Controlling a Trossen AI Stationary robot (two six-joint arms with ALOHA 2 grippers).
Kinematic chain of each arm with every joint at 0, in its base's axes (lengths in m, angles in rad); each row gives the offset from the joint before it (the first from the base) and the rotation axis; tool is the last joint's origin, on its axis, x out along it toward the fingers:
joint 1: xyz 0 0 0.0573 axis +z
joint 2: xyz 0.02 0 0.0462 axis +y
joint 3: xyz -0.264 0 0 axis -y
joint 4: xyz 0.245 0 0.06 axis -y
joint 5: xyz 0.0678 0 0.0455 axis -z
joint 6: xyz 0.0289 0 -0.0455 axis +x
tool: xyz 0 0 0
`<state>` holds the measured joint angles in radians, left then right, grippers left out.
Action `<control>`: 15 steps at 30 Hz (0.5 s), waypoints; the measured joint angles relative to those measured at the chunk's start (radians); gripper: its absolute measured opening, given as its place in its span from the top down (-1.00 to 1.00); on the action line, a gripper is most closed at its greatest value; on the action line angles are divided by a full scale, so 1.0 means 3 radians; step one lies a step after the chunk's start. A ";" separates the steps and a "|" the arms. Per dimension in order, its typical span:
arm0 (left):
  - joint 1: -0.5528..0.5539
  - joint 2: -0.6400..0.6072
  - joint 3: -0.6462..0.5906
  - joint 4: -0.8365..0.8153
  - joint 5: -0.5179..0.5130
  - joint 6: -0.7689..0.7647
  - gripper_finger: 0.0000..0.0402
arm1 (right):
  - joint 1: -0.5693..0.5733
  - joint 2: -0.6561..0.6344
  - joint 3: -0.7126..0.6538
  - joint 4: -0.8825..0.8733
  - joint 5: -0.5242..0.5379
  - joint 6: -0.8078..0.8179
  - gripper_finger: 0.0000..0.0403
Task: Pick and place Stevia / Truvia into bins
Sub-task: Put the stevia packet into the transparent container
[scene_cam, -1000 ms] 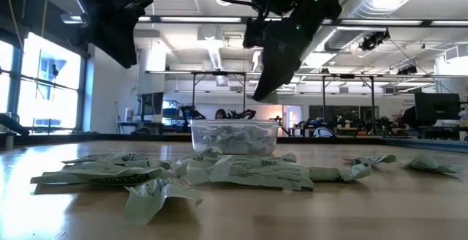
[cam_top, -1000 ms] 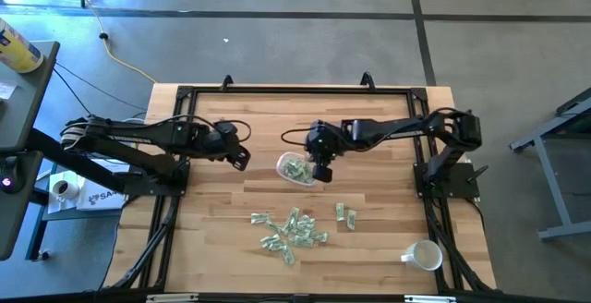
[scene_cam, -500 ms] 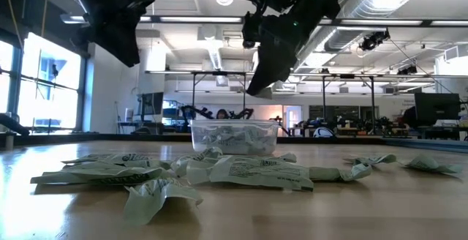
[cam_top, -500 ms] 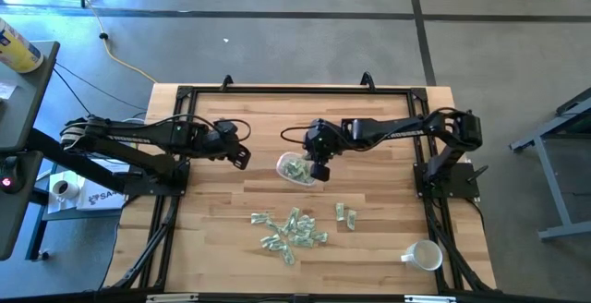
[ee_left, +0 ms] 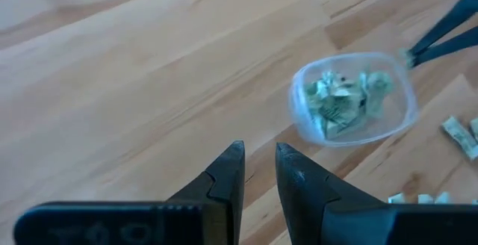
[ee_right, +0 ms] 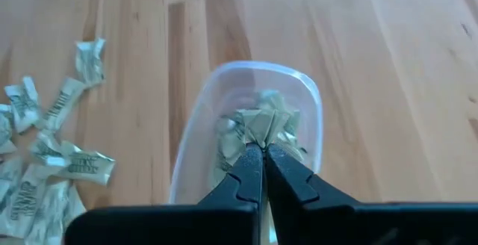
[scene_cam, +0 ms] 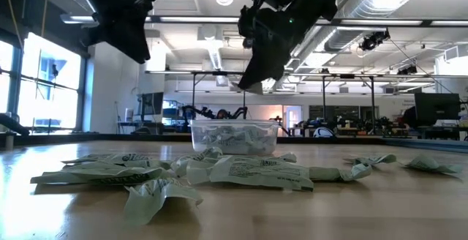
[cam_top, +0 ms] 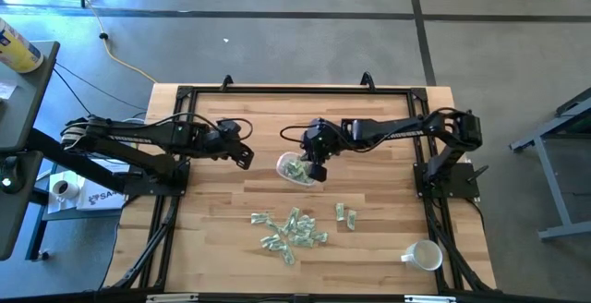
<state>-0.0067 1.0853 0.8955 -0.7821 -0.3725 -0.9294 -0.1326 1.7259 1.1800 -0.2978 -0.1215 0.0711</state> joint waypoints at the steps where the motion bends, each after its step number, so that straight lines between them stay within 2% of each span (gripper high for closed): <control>1: 0.0001 0.0008 -0.0001 0.0041 0.0000 0.0036 0.45 | -0.0001 0.0029 0.0000 0.0027 -0.0007 0.0002 0.99; 7: 0.0001 0.0251 -0.0003 0.0156 0.0014 0.0128 0.45 | 0.0012 0.0231 0.0000 0.0192 -0.0189 0.0168 0.98; 11: 0.0003 0.0484 -0.0005 0.0275 0.0119 0.0273 0.45 | 0.0036 0.0341 0.0000 0.0307 -0.0212 0.0173 0.98; 15: 0.0044 0.0652 -0.0004 0.0502 0.0260 0.0392 0.45 | 0.0013 0.0460 0.0002 0.0440 -0.0402 0.0199 0.92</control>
<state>0.0066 1.2808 0.8944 -0.6314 -0.2946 -0.8117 -0.1287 1.8640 1.1807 -0.1657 -0.2423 0.1309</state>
